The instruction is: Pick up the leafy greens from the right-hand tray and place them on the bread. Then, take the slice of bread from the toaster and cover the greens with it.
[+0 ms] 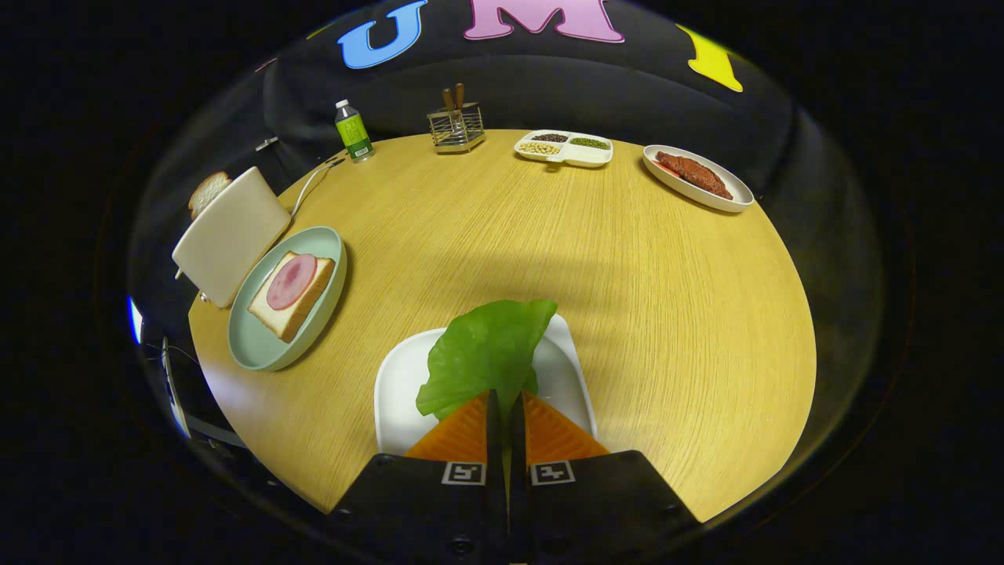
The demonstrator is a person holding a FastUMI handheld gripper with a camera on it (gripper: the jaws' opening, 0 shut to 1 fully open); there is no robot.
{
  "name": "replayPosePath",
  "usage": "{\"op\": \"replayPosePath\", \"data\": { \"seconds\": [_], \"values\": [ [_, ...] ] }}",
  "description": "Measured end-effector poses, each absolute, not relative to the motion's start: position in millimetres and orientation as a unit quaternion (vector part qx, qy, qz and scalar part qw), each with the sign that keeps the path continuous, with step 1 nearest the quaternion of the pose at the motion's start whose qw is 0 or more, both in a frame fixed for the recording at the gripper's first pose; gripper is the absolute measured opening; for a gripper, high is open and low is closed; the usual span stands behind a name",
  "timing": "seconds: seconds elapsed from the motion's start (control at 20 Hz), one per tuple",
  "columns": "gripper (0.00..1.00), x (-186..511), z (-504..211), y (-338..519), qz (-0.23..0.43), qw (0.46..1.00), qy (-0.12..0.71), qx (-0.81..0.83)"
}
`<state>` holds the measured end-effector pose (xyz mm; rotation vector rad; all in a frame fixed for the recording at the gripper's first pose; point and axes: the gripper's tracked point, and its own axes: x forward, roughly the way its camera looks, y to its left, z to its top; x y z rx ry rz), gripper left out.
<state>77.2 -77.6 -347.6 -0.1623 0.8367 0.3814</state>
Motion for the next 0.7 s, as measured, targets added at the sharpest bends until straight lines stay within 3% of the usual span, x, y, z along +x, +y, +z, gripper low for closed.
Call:
{"op": "replayPosePath", "data": {
  "seconds": [0.7],
  "values": [
    [0.06,61.0,-228.5,4.1,0.188,0.917,0.343,-0.073]
  ]
}}
